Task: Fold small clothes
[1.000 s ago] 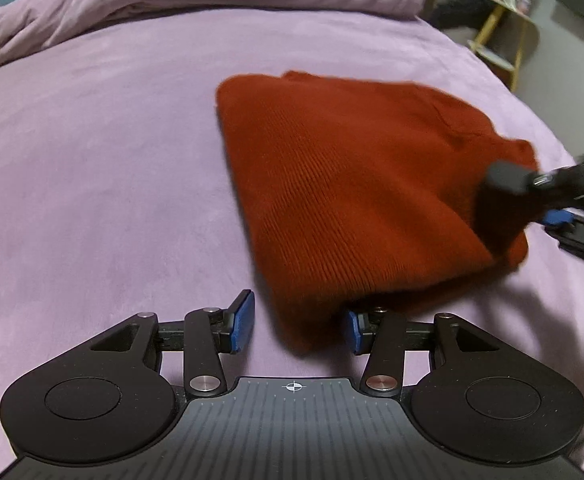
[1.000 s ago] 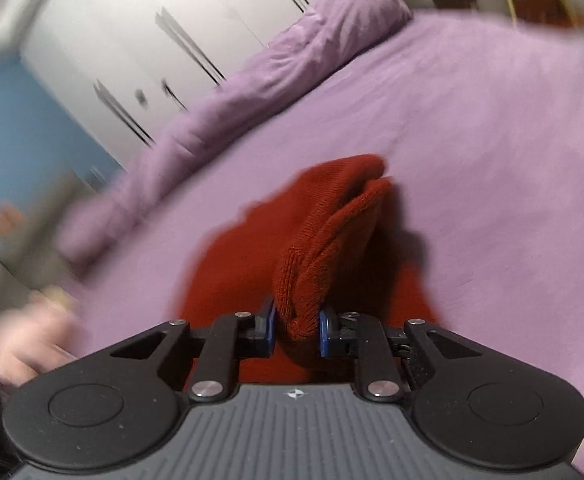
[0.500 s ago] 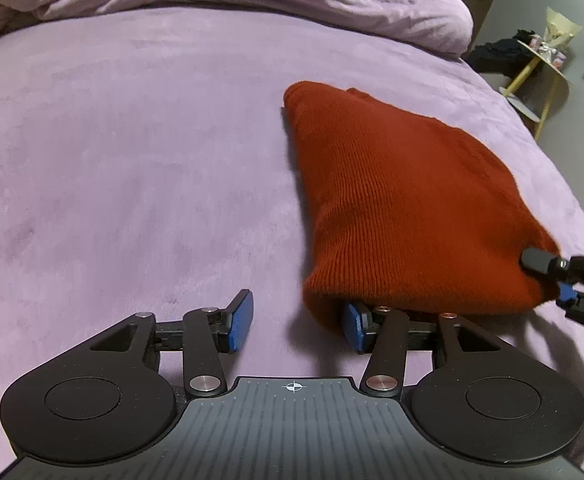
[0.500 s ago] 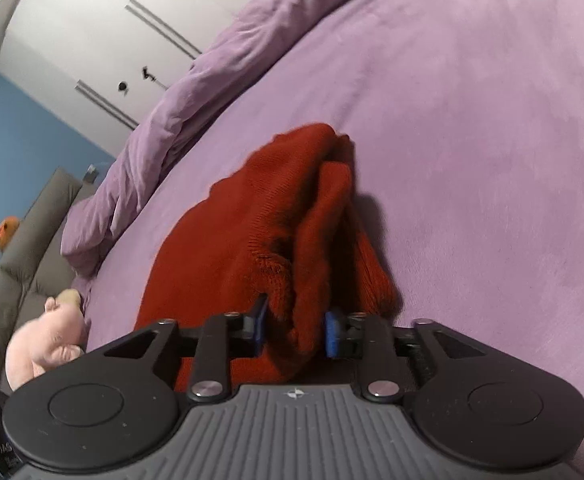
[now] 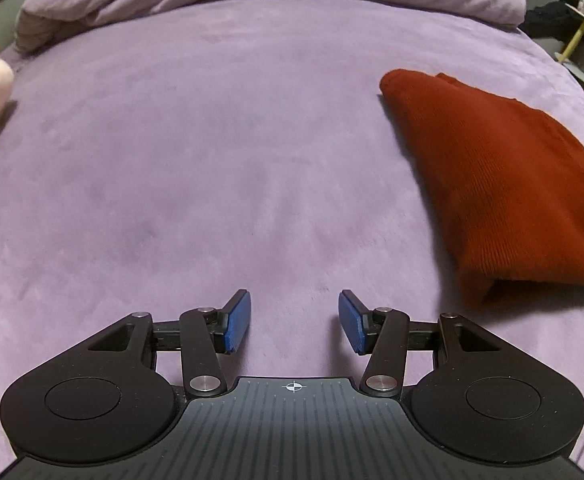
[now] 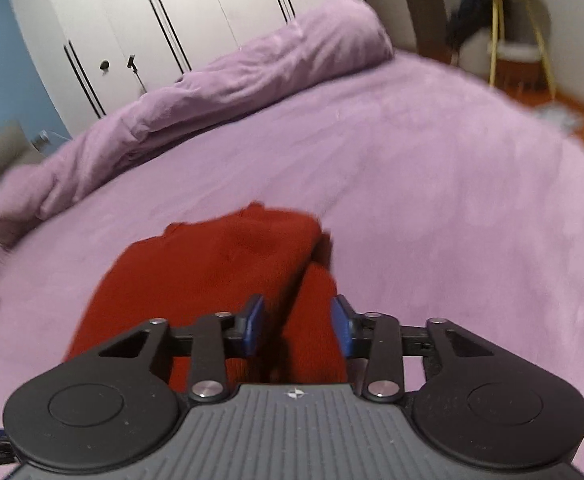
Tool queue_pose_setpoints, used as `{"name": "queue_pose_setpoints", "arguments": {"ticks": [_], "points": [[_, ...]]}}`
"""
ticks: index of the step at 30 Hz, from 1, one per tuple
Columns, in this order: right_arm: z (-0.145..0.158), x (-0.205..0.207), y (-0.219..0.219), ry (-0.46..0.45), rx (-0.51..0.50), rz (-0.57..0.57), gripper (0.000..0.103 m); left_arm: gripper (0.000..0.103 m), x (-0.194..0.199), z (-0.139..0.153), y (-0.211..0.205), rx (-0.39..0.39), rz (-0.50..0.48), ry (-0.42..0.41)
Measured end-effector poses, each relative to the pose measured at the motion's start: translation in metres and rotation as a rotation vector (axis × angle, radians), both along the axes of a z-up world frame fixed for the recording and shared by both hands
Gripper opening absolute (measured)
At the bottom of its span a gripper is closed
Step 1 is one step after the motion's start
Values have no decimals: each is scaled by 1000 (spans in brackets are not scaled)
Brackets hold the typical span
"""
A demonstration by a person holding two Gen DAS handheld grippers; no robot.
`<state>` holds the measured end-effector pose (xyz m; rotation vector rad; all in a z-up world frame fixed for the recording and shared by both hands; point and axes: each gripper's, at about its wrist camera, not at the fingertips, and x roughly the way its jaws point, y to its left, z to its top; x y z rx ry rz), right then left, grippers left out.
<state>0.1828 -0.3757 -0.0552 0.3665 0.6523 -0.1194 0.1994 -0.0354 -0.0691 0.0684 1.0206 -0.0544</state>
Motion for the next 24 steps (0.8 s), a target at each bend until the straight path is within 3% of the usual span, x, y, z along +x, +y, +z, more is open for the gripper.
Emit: {"name": "queue_pose_setpoints", "arguments": {"ticks": [4,8,14,18,22,24], "points": [[-1,18,14,3,-33,72,26,54,-2,1,-3,14,-16,-4],[-18,37,29,47,-104,141,26,54,3,2,-8,20,-20,-10],[-31,46,47,17,-132,244,28,54,19,15,-20,-7,-16,-46],[-26,40,47,-9,-142,284,28,54,38,27,-36,-100,-3,-85],[-10,24,25,-60,-34,221,30,55,62,37,-59,-247,-27,-102],[-5,24,16,-64,-15,177,30,55,73,38,-74,-268,-41,-118]]}}
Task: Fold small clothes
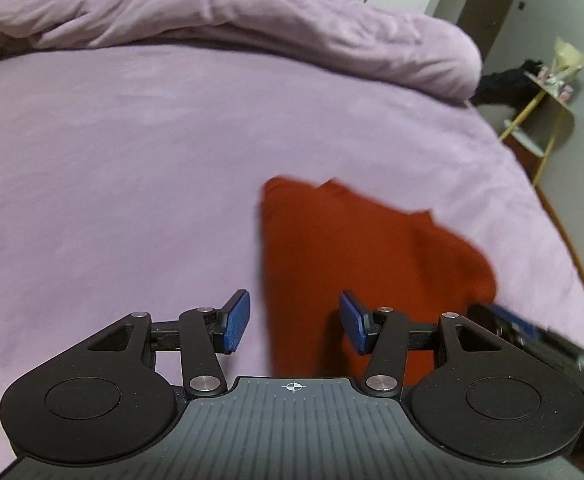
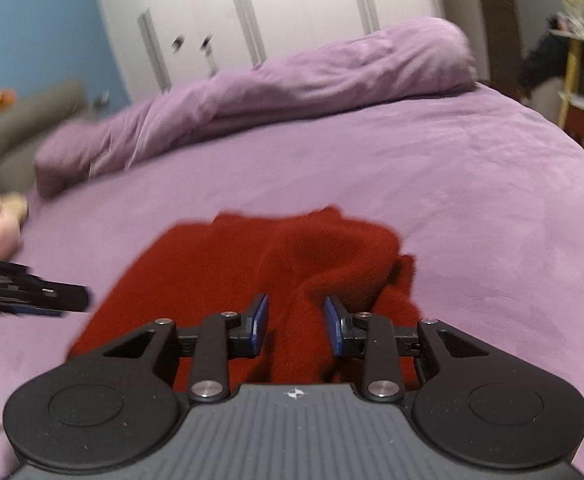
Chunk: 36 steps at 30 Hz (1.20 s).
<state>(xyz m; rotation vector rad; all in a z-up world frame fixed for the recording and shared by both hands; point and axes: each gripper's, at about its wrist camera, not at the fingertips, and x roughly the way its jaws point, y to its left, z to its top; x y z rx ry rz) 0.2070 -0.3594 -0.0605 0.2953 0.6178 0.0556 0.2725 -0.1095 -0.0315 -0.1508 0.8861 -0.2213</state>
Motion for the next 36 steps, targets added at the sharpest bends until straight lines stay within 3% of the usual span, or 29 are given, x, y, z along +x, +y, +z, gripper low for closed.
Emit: {"name": "queue_pose_setpoints", "arguments": {"ticks": [3,6,12,18,21,24,27,32,36], "points": [[-3,11,0,29,-27,19,29,55,15,-11,-21,11,-6,-25],[-18,24,5,82,-60,51,22,58,27,-32,-38,89,-31,-1],[-27,31,2,84,-33,74,23,67,22,-46,-35,156,-115,-79],[-30,34,12,78,-100,110,23,71,25,-53,-28,116,-112,-74],[-21,21,5,66,-67,101,25,71,24,-50,-14,53,-103,-31],[-12,-5,-13,67,3,50,43,65,16,-39,6,-60,-107,36],[-11,-32,-24,81,39,35,43,63,0,-31,20,-116,-148,70],[-7,-55,-28,90,57,-13,44,63,-28,-29,21,-97,-221,73],[-10,-51,-23,110,64,-21,43,66,-30,-38,18,-56,-217,90]]}}
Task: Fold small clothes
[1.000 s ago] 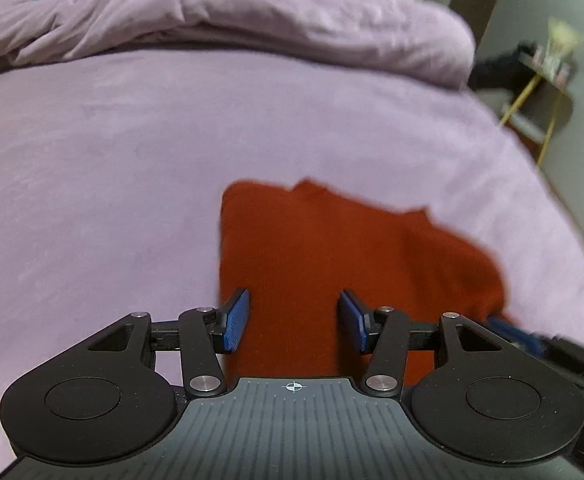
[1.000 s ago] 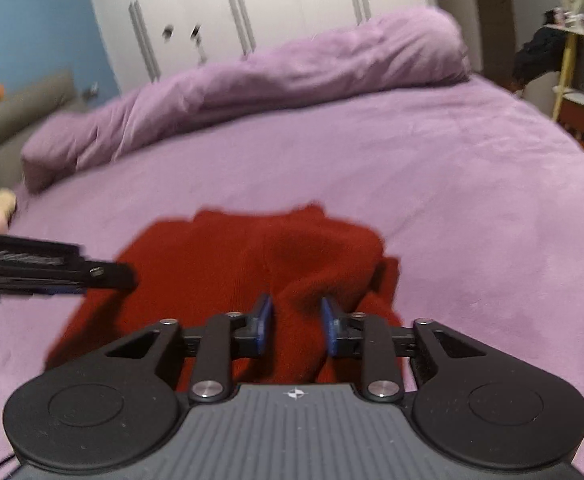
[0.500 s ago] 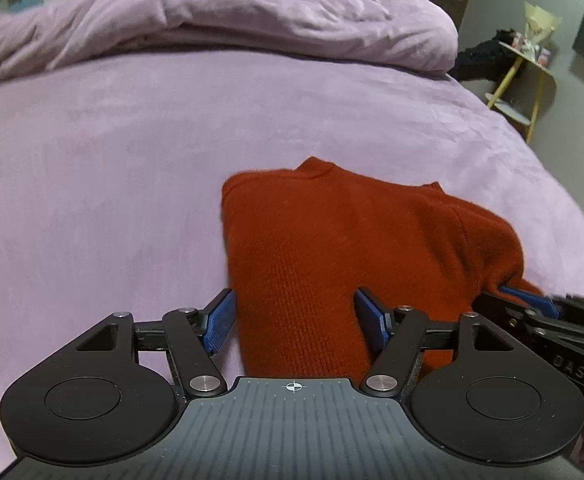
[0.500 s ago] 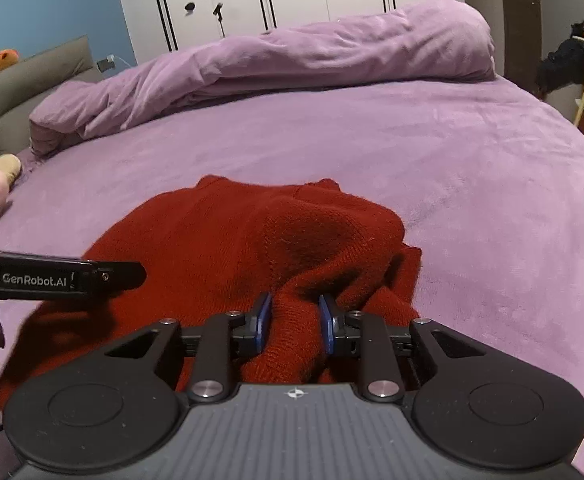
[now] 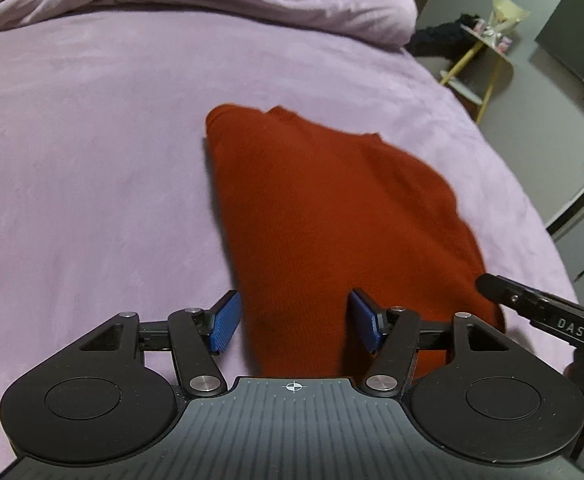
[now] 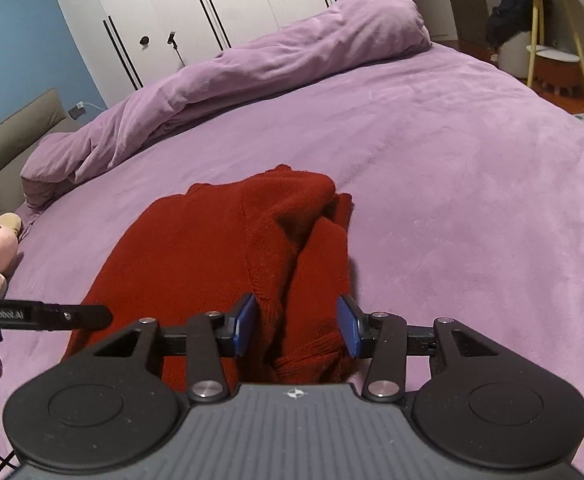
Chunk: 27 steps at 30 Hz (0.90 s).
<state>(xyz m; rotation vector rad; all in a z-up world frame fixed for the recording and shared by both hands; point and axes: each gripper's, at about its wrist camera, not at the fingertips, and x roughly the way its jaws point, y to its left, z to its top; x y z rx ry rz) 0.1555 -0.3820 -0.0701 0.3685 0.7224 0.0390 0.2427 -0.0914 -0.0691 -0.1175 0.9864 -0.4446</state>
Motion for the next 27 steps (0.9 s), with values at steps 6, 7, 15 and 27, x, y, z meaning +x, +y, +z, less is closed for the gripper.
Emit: {"name": "queue_pose_setpoints", "arguments": {"ticks": [6,7,15,27], "points": [[-5,9,-14,32,148,93,23,69,4,0,11,2,-28,9],[-3,7,-22,17,165,78,30,69,5,1,15,-13,-30,19],[-36,32,-77,104,475,12,67,68,30,2,48,-255,-3,97],[-63,91,-63,135,586,65,55,74,87,-46,22,-360,71,236]]}}
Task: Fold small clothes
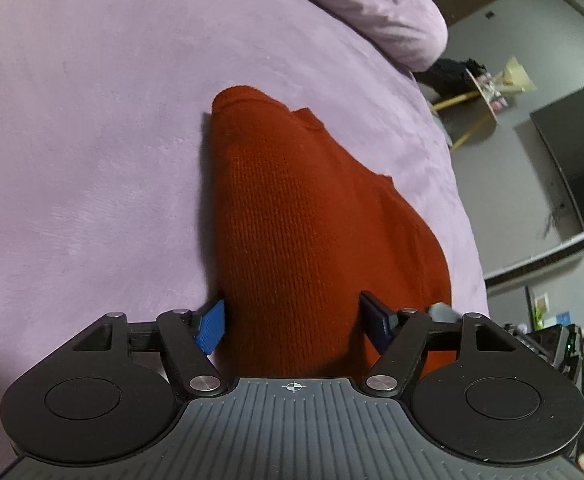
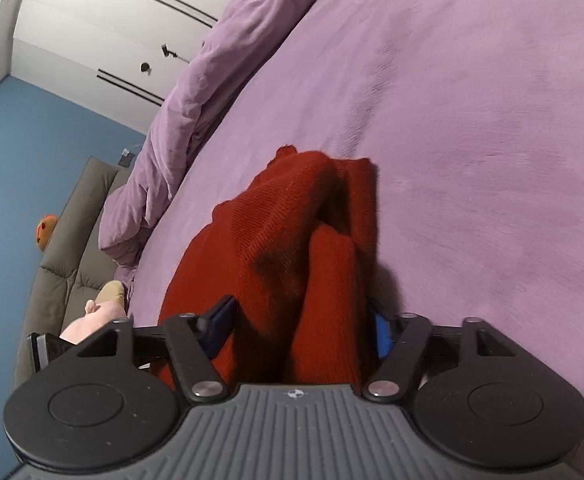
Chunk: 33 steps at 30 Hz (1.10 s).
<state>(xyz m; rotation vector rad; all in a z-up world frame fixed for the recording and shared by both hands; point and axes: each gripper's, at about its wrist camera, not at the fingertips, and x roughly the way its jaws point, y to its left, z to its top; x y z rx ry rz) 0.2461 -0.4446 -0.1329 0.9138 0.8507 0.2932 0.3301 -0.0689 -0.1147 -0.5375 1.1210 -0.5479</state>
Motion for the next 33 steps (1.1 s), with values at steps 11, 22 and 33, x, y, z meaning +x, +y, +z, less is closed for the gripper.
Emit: {"name": "queue_pose_setpoints", "arguments": {"ticks": [11,22,33], "points": [[27,-1,41,-57,83,12,32,49,-15,17,20,-44,-6,-57],[28,-18,127,28,0,150,52,54,-72,54,105,264,52,-84],[82,-48,154,-105,-341,47,54,58,-101,84,76,400,73,-273]]}}
